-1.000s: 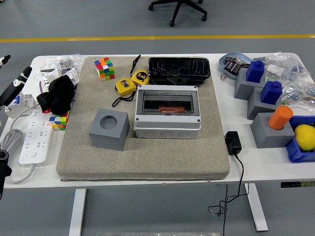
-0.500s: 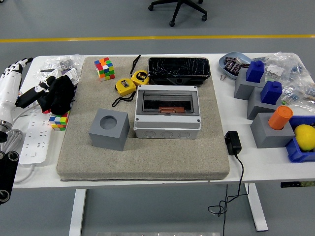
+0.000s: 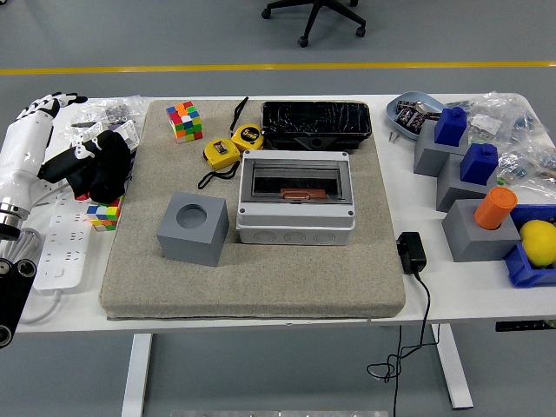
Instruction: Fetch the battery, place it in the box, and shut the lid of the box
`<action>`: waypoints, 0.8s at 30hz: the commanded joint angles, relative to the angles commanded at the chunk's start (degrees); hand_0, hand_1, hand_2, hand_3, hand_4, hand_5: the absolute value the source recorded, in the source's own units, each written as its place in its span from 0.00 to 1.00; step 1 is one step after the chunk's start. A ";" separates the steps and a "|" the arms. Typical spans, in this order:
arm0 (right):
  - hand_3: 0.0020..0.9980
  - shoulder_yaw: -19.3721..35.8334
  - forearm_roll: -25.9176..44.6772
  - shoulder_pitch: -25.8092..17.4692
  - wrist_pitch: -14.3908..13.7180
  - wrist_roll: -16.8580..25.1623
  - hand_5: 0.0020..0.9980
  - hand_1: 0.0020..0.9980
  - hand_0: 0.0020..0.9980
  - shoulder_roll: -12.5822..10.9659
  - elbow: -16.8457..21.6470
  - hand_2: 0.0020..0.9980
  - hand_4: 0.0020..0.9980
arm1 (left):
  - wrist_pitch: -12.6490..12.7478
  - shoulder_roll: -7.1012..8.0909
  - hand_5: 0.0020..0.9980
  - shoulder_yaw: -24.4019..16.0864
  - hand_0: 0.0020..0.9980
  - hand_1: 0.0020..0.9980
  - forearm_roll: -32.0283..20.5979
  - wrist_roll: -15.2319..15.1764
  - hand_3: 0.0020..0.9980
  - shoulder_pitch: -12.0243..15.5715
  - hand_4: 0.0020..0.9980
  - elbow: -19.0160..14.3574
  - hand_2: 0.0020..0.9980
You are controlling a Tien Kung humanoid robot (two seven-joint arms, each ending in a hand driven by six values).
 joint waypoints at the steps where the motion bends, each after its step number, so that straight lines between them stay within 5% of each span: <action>1: 0.84 -0.14 0.18 -0.06 -0.10 0.03 1.00 0.94 1.00 0.04 0.00 0.87 1.00 | 0.03 0.43 0.98 1.06 0.86 0.89 -0.74 0.04 0.77 0.40 1.00 0.22 0.83; 10: 0.84 -2.79 2.42 0.09 -0.97 0.47 1.00 0.94 1.00 0.20 0.09 0.87 1.00 | -0.40 4.95 0.99 14.62 0.84 0.88 -5.28 -0.14 0.78 0.09 1.00 2.10 0.83; 24: 0.84 -4.51 3.04 -0.19 -0.62 -0.37 1.00 0.94 1.00 -0.60 0.00 0.87 1.00 | -0.80 7.56 0.96 20.81 0.83 0.88 -8.00 -0.35 0.79 -0.94 1.00 2.03 0.83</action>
